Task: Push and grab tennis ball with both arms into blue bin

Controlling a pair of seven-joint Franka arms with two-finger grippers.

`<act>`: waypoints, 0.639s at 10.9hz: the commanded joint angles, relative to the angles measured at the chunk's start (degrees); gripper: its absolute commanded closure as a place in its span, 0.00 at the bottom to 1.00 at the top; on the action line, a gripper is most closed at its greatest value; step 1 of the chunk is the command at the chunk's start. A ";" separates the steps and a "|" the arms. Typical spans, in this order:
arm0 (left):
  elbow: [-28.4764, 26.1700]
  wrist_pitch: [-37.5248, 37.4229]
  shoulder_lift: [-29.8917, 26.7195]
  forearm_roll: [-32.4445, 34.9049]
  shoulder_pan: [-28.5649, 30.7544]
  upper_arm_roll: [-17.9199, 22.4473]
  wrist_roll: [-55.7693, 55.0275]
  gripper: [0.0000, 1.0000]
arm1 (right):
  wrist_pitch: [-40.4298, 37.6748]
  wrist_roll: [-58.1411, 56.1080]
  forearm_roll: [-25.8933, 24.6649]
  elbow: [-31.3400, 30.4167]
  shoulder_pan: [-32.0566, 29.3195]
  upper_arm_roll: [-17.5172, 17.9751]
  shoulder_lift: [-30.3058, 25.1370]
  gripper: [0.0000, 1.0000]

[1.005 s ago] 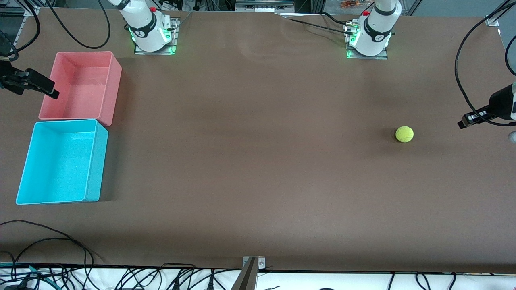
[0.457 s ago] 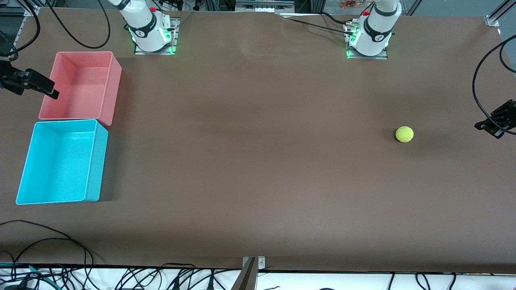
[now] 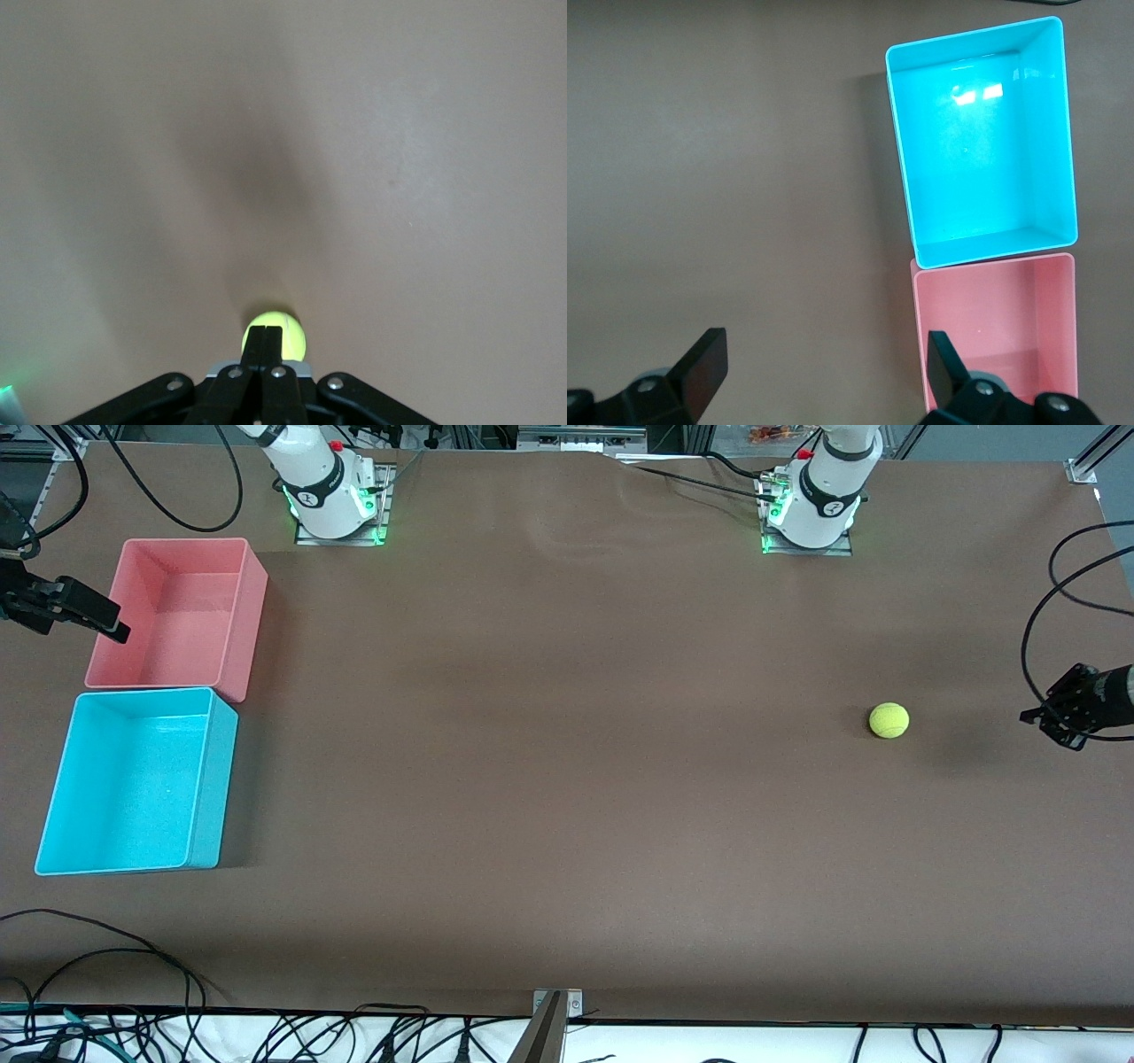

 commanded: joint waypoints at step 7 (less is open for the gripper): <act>-24.67 28.41 0.65 0.27 3.38 -0.56 -10.21 1.00 | -1.04 -0.12 1.16 1.27 0.29 -0.39 0.18 0.00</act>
